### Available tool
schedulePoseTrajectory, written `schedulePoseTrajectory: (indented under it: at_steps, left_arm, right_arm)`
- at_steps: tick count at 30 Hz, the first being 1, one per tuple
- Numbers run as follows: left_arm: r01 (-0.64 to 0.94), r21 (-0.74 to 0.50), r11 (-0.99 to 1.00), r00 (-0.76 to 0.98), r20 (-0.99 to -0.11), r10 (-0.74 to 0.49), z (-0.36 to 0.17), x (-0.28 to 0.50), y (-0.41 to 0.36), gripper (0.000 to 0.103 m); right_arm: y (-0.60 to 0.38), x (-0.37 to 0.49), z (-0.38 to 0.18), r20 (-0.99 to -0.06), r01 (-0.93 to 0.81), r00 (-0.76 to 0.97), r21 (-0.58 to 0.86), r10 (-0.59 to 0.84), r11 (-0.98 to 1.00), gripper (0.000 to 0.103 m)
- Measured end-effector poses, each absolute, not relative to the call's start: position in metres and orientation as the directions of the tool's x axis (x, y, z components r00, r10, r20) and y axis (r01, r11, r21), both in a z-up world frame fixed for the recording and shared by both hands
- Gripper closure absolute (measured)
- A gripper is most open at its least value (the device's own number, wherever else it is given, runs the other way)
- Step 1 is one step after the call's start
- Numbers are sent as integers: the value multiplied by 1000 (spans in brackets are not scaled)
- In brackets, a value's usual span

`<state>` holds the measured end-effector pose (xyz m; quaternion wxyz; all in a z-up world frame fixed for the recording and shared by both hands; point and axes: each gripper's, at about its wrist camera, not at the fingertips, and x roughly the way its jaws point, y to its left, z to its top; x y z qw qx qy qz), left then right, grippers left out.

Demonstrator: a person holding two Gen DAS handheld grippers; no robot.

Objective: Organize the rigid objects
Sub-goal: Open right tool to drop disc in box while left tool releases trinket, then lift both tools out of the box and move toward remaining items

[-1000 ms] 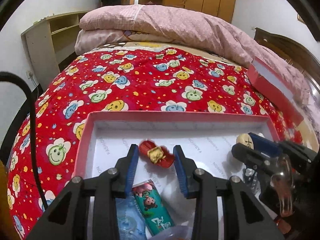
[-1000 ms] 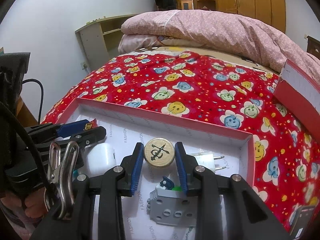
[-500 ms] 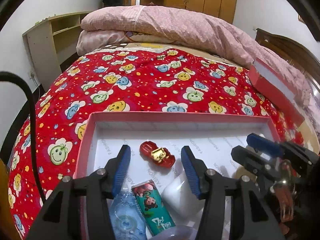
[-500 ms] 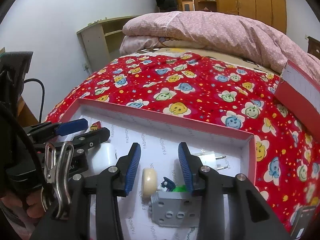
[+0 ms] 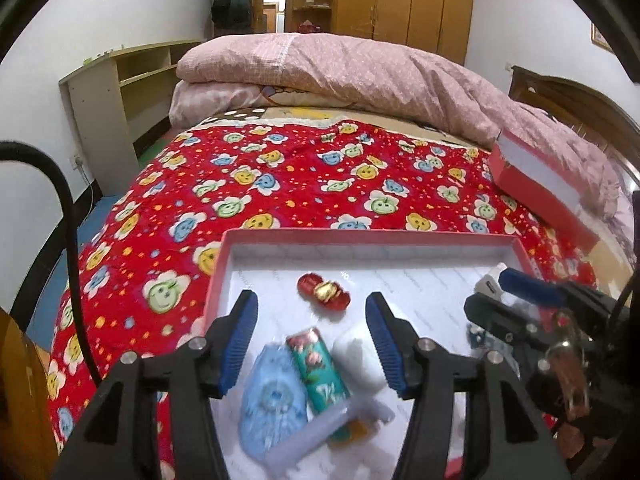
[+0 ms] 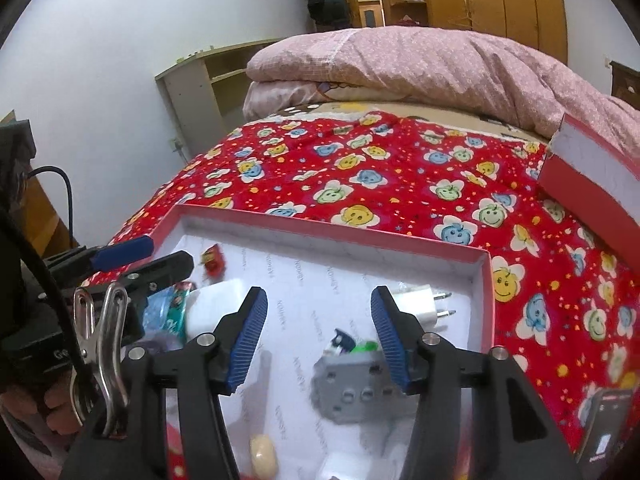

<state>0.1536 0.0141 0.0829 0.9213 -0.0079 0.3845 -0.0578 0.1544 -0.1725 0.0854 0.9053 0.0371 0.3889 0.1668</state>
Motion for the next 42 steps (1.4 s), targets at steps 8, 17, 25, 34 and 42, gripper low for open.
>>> schedulePoseTrajectory:
  at_steps: [8, 17, 25, 34, 42]
  left_arm:
    - [67, -63, 996, 707, -701, -92, 94, 120, 27, 42]
    - [54, -87, 995, 700, -707, -99, 92, 81, 35, 38]
    - [47, -88, 995, 685, -722, -96, 78, 47, 35, 26]
    - [62, -87, 994, 664, -740, -106, 60, 26, 20, 13]
    - [98, -96, 991, 607, -783, -136, 37, 36, -7, 13]
  right_arm:
    - [-175, 127, 104, -666, -273, 664, 208, 341, 939, 47]
    - [-173, 89, 114, -660, -273, 675, 192, 330, 943, 47]
    - [-175, 47, 110, -668, -270, 667, 195, 330, 943, 46]
    - [-179, 5, 91, -704, -259, 649, 150, 288, 954, 46]
    - [-190, -9, 59, -748, -216, 620, 130, 239, 968, 46]
